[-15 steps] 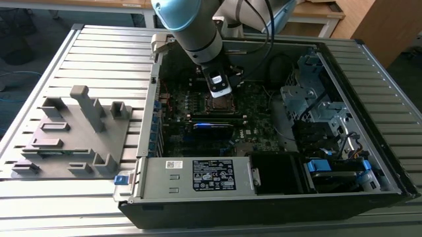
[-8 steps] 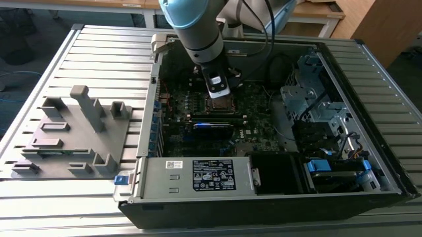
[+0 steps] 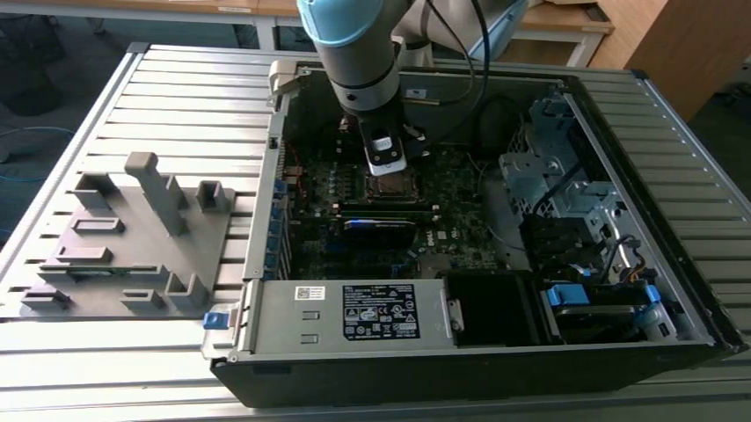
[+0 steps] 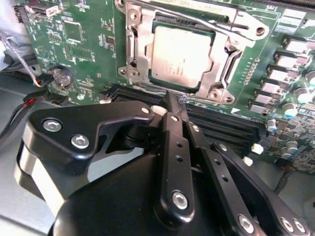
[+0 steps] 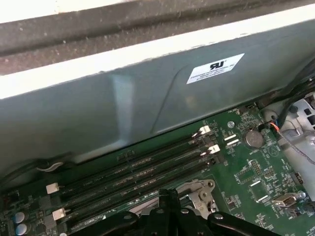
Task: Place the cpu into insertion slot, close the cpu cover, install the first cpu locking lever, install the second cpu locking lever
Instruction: 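Install the first cpu locking lever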
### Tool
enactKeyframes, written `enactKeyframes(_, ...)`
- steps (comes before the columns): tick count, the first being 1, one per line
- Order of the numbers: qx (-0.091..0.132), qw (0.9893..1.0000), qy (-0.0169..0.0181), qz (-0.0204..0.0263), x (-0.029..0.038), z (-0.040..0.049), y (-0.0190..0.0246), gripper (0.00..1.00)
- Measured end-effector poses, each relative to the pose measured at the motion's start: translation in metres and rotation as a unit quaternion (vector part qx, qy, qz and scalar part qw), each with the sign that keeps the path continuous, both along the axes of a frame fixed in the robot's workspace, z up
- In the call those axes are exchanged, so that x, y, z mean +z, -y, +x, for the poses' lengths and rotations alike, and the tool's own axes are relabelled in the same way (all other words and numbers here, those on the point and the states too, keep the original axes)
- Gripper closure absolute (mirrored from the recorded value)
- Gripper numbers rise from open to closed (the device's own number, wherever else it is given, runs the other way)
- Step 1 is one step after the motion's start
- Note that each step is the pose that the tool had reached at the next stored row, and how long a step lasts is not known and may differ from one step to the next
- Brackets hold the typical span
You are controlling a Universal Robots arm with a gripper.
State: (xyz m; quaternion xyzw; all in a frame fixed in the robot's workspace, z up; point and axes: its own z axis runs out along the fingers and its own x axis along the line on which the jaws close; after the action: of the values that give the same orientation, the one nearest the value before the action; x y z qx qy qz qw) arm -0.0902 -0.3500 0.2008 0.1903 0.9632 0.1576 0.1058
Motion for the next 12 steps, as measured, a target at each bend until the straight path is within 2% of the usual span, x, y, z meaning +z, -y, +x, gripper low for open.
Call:
enactKeyframes(1, 0.000, 1.0000, -0.0001, -0.0016, 0.0000, 0.0000, -0.0001, 0.90)
enactKeyframes(3, 0.000, 0.9999, 0.0000, -0.0126, 0.0001, 0.0002, 0.0000, 0.90)
enactKeyframes(6, 0.000, 0.9993, 0.0000, -0.0371, 0.0000, 0.0004, 0.0000, 0.90)
enactKeyframes(8, 0.000, 0.9987, -0.0001, -0.0508, 0.0000, 0.0007, 0.0000, 0.90)
enactKeyframes(10, 0.000, 0.9982, -0.0006, -0.0592, 0.0000, 0.0016, 0.0000, 0.90)
enactKeyframes(11, 0.000, 0.9981, -0.0008, -0.0618, 0.0000, 0.0017, 0.0000, 0.90)
enactKeyframes(12, 0.000, 0.9981, -0.0008, -0.0623, 0.0000, 0.0017, 0.0000, 0.90)
